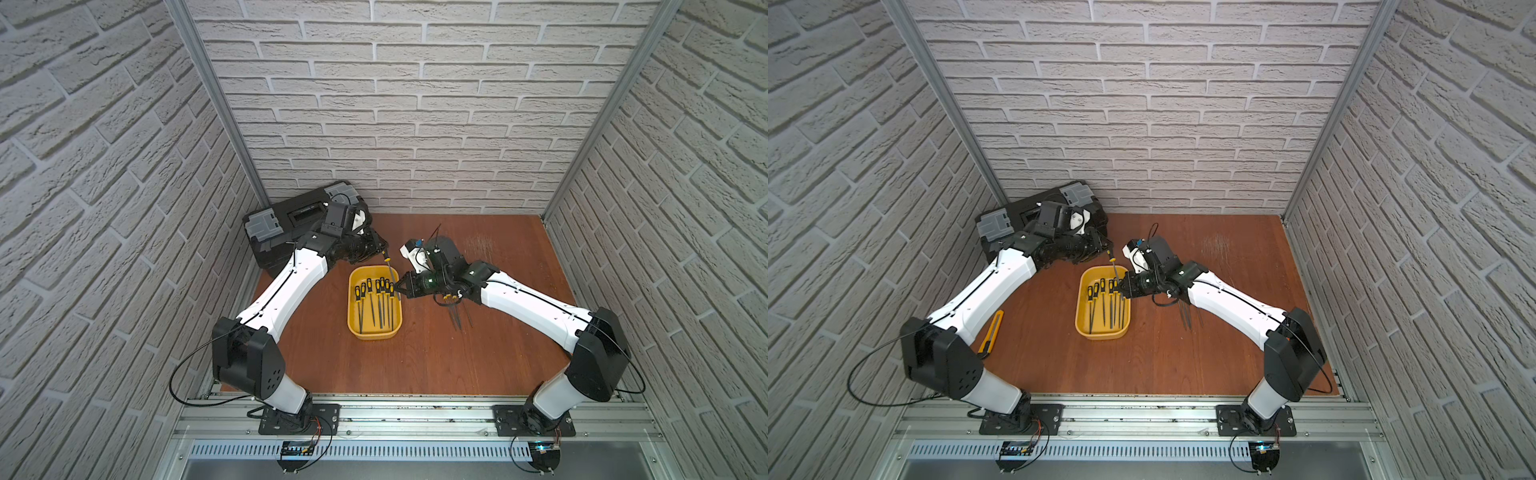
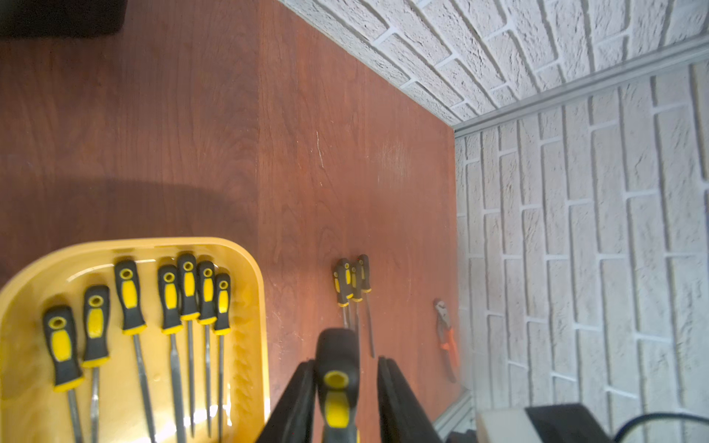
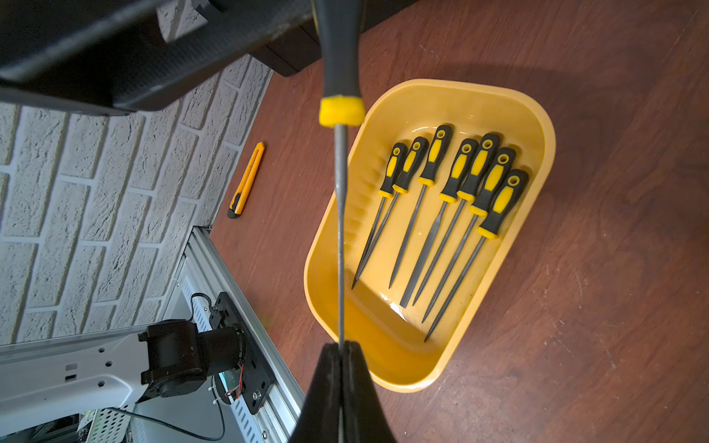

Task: Take the file tool out of the storage box
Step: Place the file tool at the center of the board.

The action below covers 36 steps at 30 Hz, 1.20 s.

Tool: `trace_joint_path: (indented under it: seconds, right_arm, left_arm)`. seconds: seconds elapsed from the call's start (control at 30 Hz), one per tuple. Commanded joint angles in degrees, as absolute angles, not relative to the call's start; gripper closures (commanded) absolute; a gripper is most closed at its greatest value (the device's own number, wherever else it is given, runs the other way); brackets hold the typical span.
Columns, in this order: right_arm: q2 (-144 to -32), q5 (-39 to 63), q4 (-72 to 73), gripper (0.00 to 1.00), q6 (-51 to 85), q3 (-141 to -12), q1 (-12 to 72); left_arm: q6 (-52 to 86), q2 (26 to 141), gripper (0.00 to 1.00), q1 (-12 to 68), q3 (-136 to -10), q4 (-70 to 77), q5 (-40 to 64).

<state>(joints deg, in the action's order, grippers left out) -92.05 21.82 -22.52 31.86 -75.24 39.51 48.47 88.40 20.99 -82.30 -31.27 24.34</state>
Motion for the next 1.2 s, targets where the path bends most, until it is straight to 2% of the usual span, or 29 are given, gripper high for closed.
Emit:
trace_joint_path:
  seconds: [0.0, 0.3, 0.37, 0.43, 0.6, 0.67, 0.97, 1.17]
  right_arm:
    - [-91.28, 21.70, -22.56, 0.97, 30.30, -77.28, 39.98]
    - [-89.83, 18.46, -26.10, 0.97, 29.05, -77.82, 39.95]
    - [-89.41, 16.69, -28.15, 0.97, 28.53, -78.17, 39.98]
    - [-89.08, 14.35, -30.80, 0.97, 28.03, -78.39, 39.97]
    - [-87.35, 5.13, -39.27, 0.97, 27.09, -77.89, 39.98]
    - [-86.47, 0.54, -42.33, 0.97, 26.91, -76.93, 39.94]
    - [-84.82, -10.27, -46.16, 0.97, 29.22, -69.40, 39.94]
    - [-86.51, -11.09, -44.39, 0.97, 31.97, -65.95, 39.49]
  left_arm:
    - [48.14, 87.35, 0.59, 20.65, -82.05, -28.92, 25.14]
    - [46.81, 88.11, 0.34, 20.23, -83.62, -30.72, 24.77]
    - [45.57, 88.15, 0.31, 20.04, -84.61, -32.99, 23.74]
    - [44.45, 87.92, 0.27, 19.71, -85.00, -34.38, 23.18]
    - [42.18, 87.41, 0.07, 18.31, -85.21, -36.92, 23.02]
    - [41.28, 87.50, 0.02, 18.03, -85.31, -37.89, 22.91]
    - [38.85, 88.29, 0.02, 17.58, -85.42, -39.70, 23.63]
    - [38.23, 88.32, 0.01, 17.58, -85.78, -40.15, 24.26]
